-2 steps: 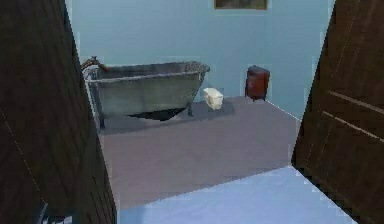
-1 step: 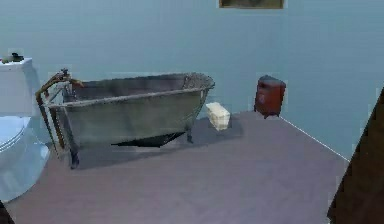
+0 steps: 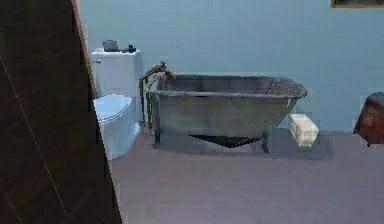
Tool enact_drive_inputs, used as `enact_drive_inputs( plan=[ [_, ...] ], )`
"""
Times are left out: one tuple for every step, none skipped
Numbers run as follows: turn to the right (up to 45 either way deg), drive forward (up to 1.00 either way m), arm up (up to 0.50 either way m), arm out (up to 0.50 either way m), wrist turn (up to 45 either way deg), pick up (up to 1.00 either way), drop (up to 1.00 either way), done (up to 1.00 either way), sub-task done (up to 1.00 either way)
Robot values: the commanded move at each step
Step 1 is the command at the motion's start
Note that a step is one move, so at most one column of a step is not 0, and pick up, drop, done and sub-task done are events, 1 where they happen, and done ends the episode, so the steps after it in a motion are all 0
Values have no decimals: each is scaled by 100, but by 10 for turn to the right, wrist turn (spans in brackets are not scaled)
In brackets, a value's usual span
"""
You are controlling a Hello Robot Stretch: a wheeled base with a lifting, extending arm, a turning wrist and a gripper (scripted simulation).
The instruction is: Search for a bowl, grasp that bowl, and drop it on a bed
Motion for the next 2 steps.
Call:
enact_drive_inputs(
  plan=[
    [0,90,0,0,0,0,0,0,0],
    [-330,0,0,0,0,0,0,0,0]
  ],
)
